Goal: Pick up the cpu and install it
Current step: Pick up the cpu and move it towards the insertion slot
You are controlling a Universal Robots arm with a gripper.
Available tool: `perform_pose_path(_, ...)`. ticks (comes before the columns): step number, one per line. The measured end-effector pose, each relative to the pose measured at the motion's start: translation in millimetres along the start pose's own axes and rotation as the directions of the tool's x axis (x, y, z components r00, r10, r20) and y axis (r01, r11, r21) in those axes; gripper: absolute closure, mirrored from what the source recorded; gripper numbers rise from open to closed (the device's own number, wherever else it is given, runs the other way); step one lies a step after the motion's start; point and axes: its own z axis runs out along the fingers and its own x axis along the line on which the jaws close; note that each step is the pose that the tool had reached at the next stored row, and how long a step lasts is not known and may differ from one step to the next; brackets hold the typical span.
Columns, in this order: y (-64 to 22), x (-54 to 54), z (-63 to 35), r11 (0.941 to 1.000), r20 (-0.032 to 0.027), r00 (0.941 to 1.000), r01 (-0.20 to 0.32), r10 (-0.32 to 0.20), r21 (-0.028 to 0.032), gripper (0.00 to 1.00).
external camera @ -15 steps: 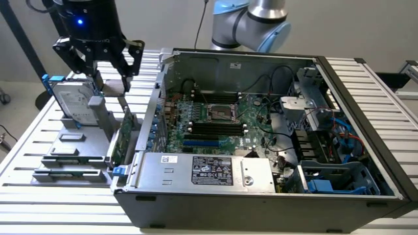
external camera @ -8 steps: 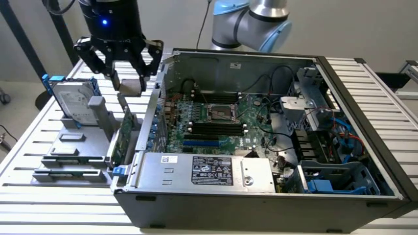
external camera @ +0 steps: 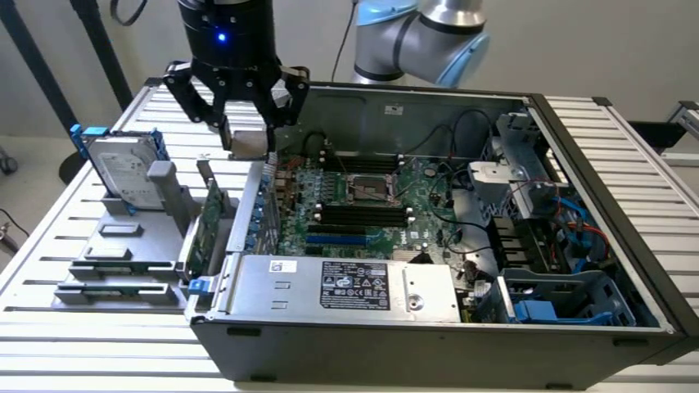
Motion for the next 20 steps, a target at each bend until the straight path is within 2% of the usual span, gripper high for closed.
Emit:
perform_pose_path(11,1.3,-50.0,-1.4,1.0000,-0.0001,1.0000,0.000,0.000,-0.0016,0.46)
perform_pose_path(15,8.3,-68.0,1.7,1.0000,-0.0001,1.0000,0.000,0.000,-0.0015,0.46)
perform_pose_path(20,22.9,-87.6,11.3,1.0000,-0.0002,1.0000,0.000,0.000,-0.0007,0.46)
